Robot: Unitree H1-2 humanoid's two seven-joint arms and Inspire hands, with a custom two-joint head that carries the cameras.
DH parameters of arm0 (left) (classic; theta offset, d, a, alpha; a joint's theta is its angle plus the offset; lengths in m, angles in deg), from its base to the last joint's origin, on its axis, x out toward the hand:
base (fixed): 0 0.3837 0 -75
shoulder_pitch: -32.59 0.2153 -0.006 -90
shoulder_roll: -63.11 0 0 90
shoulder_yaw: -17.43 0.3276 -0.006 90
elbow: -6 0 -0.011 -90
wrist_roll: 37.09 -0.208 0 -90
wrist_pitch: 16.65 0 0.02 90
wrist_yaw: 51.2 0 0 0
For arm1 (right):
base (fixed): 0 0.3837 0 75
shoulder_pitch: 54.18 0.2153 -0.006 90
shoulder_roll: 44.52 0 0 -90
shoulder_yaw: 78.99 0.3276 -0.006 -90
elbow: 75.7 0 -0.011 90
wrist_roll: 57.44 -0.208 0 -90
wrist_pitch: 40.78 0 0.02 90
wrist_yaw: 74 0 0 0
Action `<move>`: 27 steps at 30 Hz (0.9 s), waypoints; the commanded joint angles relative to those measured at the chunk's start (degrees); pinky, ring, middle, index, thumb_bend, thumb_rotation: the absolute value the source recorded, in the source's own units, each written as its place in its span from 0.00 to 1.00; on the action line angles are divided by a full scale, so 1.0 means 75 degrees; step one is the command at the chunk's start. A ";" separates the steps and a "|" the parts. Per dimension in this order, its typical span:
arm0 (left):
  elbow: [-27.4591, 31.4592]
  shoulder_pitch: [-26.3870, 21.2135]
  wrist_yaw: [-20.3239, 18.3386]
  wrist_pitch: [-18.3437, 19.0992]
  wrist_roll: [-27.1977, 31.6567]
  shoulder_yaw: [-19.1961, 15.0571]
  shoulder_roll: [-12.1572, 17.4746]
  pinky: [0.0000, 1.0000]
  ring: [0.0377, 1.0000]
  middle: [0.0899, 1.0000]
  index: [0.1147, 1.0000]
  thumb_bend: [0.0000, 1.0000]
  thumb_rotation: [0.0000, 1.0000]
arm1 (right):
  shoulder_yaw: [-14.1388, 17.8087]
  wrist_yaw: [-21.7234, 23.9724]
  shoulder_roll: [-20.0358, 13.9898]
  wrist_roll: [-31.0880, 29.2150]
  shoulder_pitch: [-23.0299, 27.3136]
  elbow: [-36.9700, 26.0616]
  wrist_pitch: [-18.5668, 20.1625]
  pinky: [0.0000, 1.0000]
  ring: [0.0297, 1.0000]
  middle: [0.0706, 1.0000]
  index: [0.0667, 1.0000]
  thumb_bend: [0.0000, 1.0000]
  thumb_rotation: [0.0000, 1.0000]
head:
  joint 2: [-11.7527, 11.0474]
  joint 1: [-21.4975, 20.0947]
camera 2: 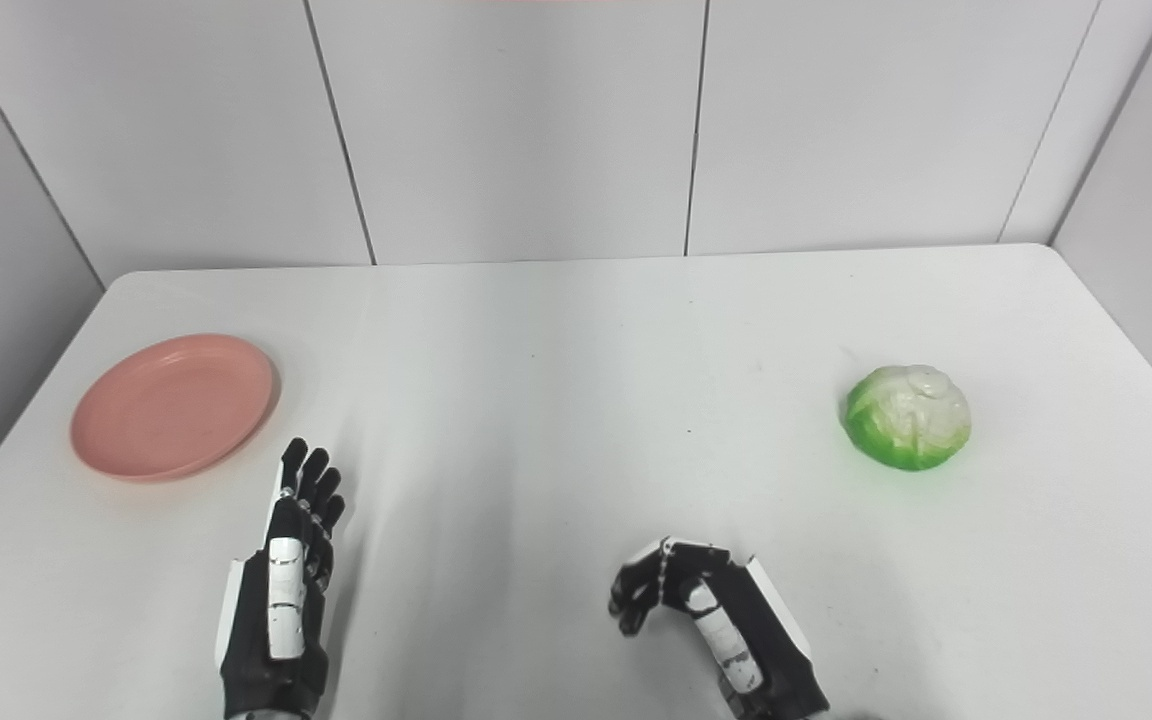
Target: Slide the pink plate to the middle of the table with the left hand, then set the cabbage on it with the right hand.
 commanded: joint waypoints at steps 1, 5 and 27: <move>0.0163 0.0375 -0.0131 -0.0095 0.0137 0.0097 0.0327 0.87 0.84 0.84 0.85 0.74 1.00 | 0.0173 -0.0292 0.0285 0.0013 -0.0001 -0.0361 -0.0042 0.90 0.85 0.83 0.88 0.94 1.00 | 0.0008 0.0006; 0.0308 0.0320 -0.0343 -0.0038 0.0426 0.0216 0.0397 0.64 0.66 0.64 0.61 0.73 1.00 | 0.0533 -0.0782 0.0600 -0.0193 -0.0079 -0.0172 -0.0206 0.99 0.97 0.98 0.99 0.89 1.00 | 0.0008 0.0006; 0.0347 0.0234 -0.0915 0.0090 0.0796 0.0178 0.0495 0.44 0.47 0.48 0.44 0.65 1.00 | 0.0496 -0.1516 0.0649 -0.0009 -0.0104 0.0029 -0.0626 0.99 0.98 0.99 1.00 0.86 1.00 | 0.0032 -0.0008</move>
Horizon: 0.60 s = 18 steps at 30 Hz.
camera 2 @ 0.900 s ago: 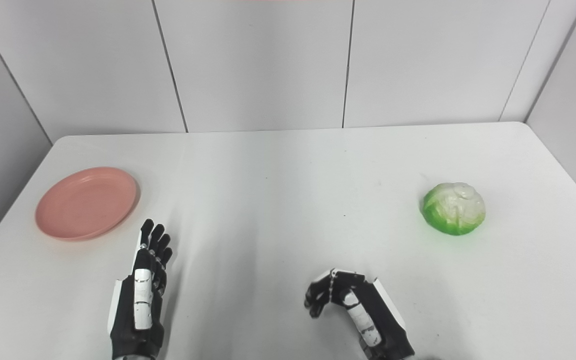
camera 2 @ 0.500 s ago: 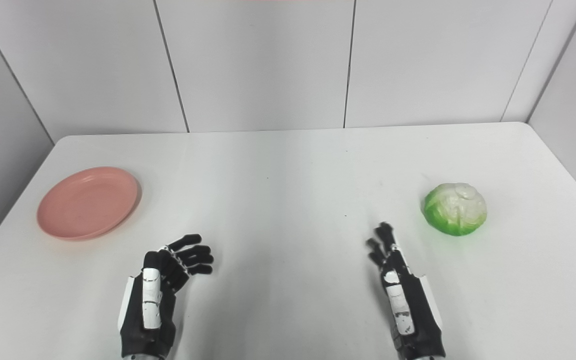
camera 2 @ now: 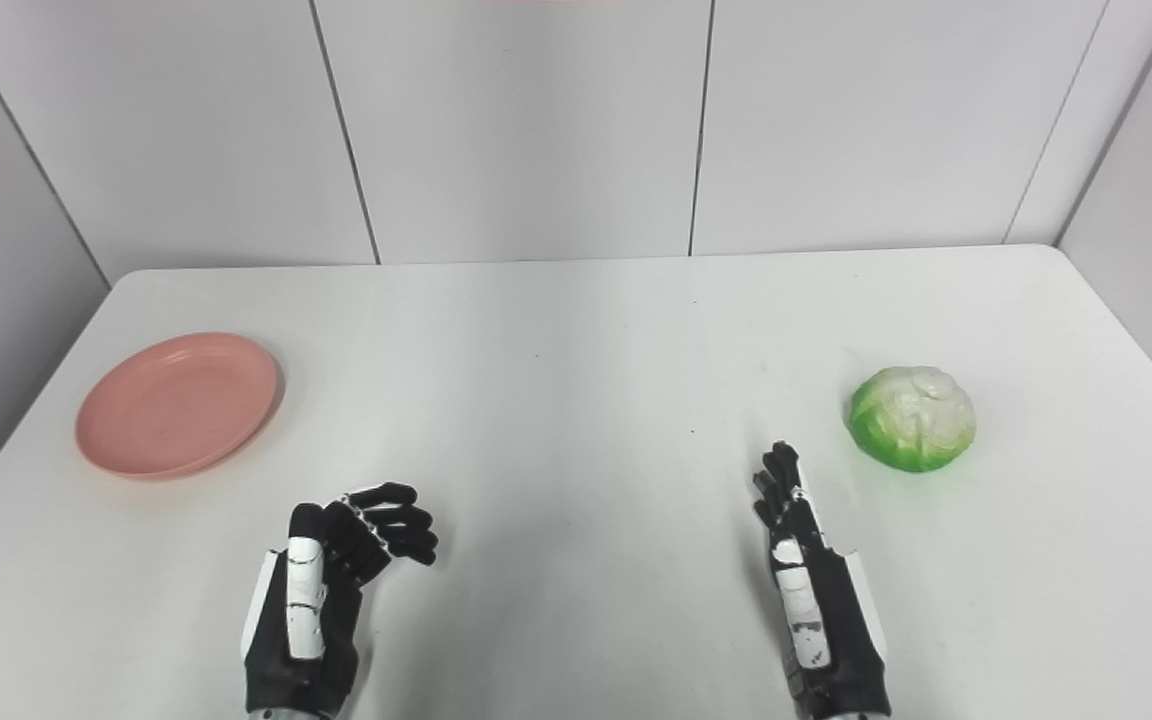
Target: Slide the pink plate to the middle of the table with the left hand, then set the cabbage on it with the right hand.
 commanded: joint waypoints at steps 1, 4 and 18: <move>0.0243 0.0245 -0.0035 -0.0085 0.0003 0.0018 0.0461 0.45 0.48 0.48 0.44 0.65 1.00 | -0.0010 -0.0034 0.0492 -0.0004 -0.0003 -0.0090 -0.0293 0.99 0.98 0.99 1.00 0.86 1.00 | 0.0010 0.0000; 0.0242 0.0248 -0.0044 -0.0104 -0.0024 0.0022 0.0466 0.45 0.48 0.48 0.45 0.65 1.00 | -0.0027 -0.0020 0.0477 -0.0036 0.0005 -0.0081 -0.0309 1.00 0.98 0.99 1.00 0.86 1.00 | 0.0007 -0.0006; -0.0005 0.0381 0.0380 -0.0499 -0.0833 -0.0021 0.0318 1.00 0.99 1.00 1.00 0.80 1.00 | -0.0010 0.0016 0.0402 -0.0122 -0.0003 -0.0142 -0.0260 1.00 0.98 1.00 1.00 0.85 1.00 | -0.0040 0.0242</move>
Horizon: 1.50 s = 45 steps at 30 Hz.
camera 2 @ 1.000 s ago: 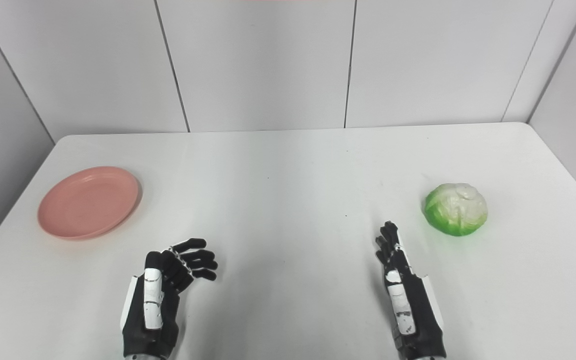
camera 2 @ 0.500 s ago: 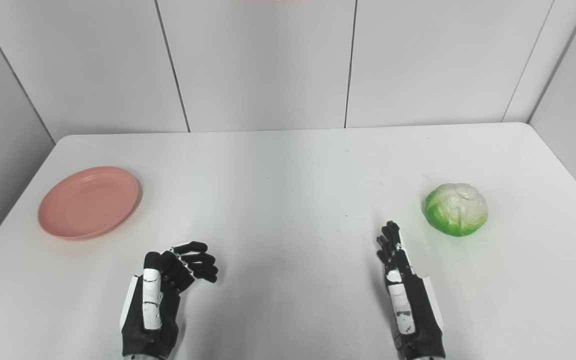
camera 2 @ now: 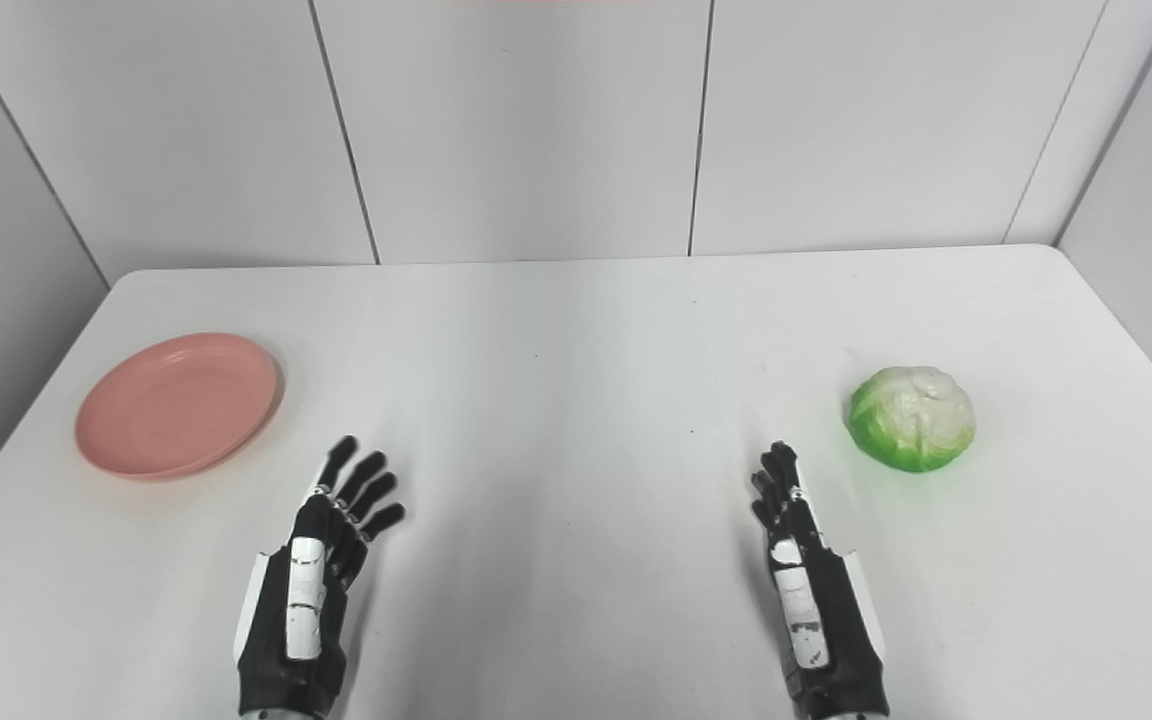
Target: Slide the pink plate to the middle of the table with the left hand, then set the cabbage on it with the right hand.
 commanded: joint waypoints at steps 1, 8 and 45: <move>0.0029 0.0385 0.0077 -0.0405 -0.0139 0.0074 0.0309 1.00 0.99 1.00 1.00 0.81 1.00 | 0.0028 0.0050 0.0379 -0.0107 -0.0007 -0.0132 -0.0270 1.00 0.98 1.00 1.00 0.85 1.00 | -0.0052 0.0138; -0.0307 0.0440 0.0419 -0.0609 -0.0491 0.0265 0.0034 1.00 0.99 1.00 1.00 0.83 1.00 | 0.0228 0.0306 0.0083 -0.0441 -0.0009 0.0200 -0.0585 1.00 0.99 1.00 1.00 0.84 1.00 | -0.0575 0.1173; -0.2654 -0.0166 0.1479 -0.2519 -0.0869 0.0541 0.0033 0.90 0.93 0.95 0.94 0.73 0.98 | 0.0905 0.1204 0.0068 -0.0897 0.0559 0.2756 -0.2183 1.00 1.00 1.00 1.00 0.84 1.00 | -0.2802 0.2176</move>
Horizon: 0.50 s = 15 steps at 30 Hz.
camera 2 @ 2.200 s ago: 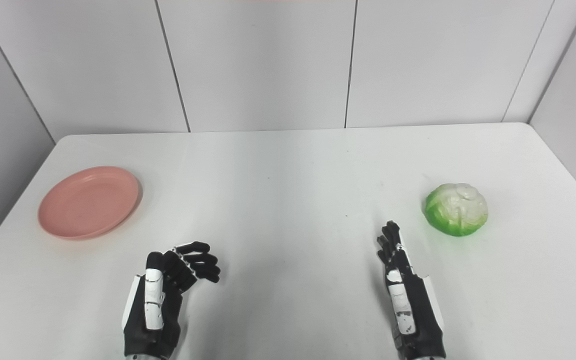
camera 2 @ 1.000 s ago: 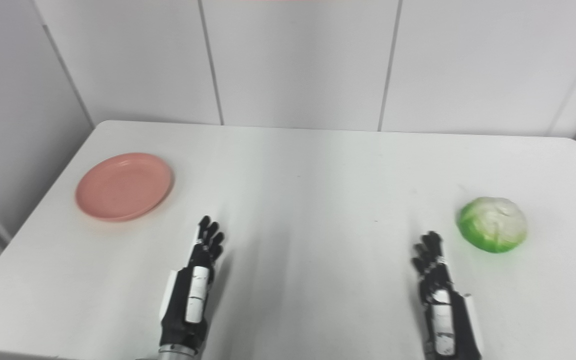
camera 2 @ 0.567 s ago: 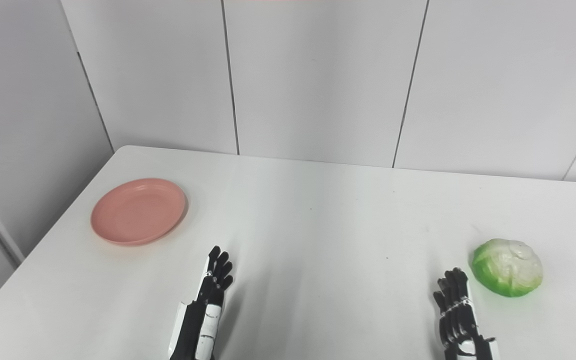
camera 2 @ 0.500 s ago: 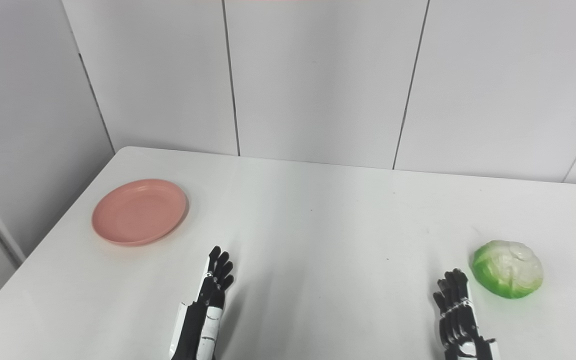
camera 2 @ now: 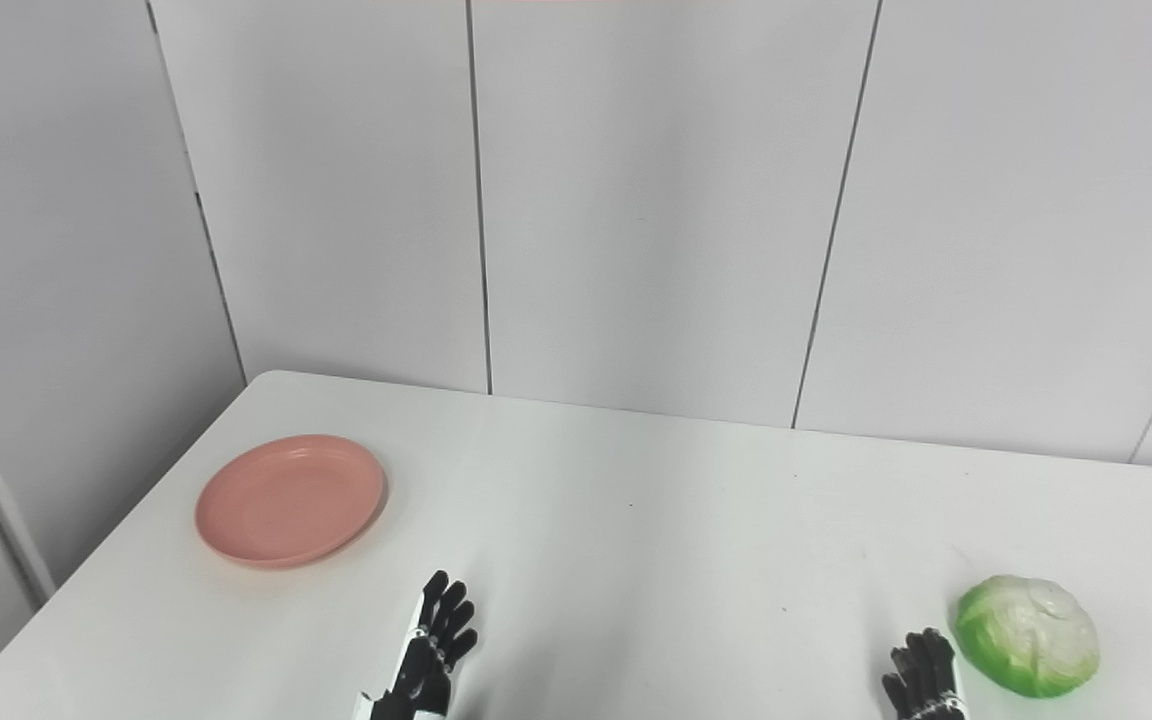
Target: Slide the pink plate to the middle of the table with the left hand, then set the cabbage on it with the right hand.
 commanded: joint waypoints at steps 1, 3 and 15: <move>-0.0409 0.0054 -0.0041 0.0170 0.0150 -0.0007 0.0158 0.90 0.93 0.95 0.93 0.73 0.97 | 0.0128 -0.0097 0.0148 0.0062 0.0086 0.0923 0.0140 1.00 1.00 1.00 1.00 0.84 1.00 | 0.0011 -0.0004; -0.0447 -0.0002 -0.0062 0.0097 0.0255 -0.0031 0.0195 0.91 0.93 0.94 0.93 0.73 0.96 | 0.0121 -0.0095 0.0162 0.0091 0.0120 0.0968 0.0150 1.00 1.00 1.00 1.00 0.84 1.00 | 0.0007 0.0004; 0.0732 -0.0796 -0.0177 0.0455 0.0664 -0.0553 0.0592 0.78 0.81 0.81 0.75 0.87 0.93 | 0.0003 -0.0111 0.0312 0.0187 0.0220 0.1013 0.0254 1.00 1.00 1.00 1.00 0.83 1.00 | 0.0085 -0.0043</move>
